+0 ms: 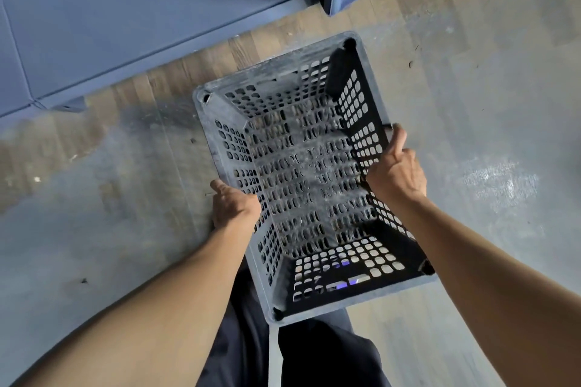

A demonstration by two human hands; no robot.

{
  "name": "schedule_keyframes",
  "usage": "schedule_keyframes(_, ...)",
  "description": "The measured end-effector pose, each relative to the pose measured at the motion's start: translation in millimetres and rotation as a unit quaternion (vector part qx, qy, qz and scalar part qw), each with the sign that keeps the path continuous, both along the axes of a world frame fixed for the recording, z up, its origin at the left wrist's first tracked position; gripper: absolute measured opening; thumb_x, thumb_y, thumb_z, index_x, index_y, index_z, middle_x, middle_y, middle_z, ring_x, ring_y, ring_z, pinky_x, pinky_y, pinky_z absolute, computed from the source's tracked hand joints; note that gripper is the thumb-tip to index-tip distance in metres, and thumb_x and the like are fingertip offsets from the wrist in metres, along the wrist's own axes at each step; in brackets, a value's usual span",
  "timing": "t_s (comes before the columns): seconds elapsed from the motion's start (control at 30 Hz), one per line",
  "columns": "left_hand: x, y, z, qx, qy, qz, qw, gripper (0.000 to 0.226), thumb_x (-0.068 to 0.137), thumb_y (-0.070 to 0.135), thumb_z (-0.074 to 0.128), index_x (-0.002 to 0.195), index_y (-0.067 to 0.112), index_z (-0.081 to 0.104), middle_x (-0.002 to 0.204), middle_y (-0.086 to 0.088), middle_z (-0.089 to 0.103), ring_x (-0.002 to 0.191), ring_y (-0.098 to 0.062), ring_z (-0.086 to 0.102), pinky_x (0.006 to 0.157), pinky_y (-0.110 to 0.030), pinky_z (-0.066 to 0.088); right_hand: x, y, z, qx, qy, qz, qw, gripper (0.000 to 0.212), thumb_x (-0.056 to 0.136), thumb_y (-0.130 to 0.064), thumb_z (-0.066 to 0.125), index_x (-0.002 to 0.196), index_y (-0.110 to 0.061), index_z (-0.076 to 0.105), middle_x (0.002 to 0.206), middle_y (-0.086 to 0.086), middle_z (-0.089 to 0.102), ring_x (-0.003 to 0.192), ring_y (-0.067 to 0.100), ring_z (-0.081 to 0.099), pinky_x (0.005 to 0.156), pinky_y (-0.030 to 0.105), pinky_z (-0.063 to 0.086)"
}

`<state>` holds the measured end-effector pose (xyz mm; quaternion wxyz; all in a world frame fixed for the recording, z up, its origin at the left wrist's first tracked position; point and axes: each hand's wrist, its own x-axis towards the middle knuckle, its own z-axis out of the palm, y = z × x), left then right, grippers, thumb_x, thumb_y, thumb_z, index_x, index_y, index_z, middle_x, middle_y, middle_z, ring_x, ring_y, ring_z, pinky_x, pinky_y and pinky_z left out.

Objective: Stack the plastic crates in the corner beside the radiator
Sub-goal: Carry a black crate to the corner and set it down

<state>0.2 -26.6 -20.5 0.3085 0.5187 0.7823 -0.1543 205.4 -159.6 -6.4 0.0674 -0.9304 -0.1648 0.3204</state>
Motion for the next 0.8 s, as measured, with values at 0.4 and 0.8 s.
schedule_keyframes(0.4,40,-4,63,0.017,-0.011,-0.104,0.994,0.040,0.089,0.002,0.057,0.124,0.008,0.038,0.110,-0.015,0.060,0.087,-0.031,0.057,0.077,-0.040,0.052,21,-47,56,-0.009,0.024,-0.148,0.989,0.027,0.087,0.005,0.034,0.110,-0.010,0.035,0.108,0.019,0.053,0.101,0.038,0.056,0.089,0.053,0.052)
schedule_keyframes(0.8,179,-36,174,0.035,-0.030,-0.321,0.946,0.035,0.091,0.014,0.061,0.121,0.002,0.046,0.119,-0.017,0.061,0.105,-0.037,0.061,0.072,-0.036,0.042,76,-147,163,0.047,0.041,-0.329,0.942,0.004,0.098,-0.006,0.032,0.101,-0.004,0.034,0.103,0.019,0.056,0.096,0.036,0.058,0.074,0.042,0.039)
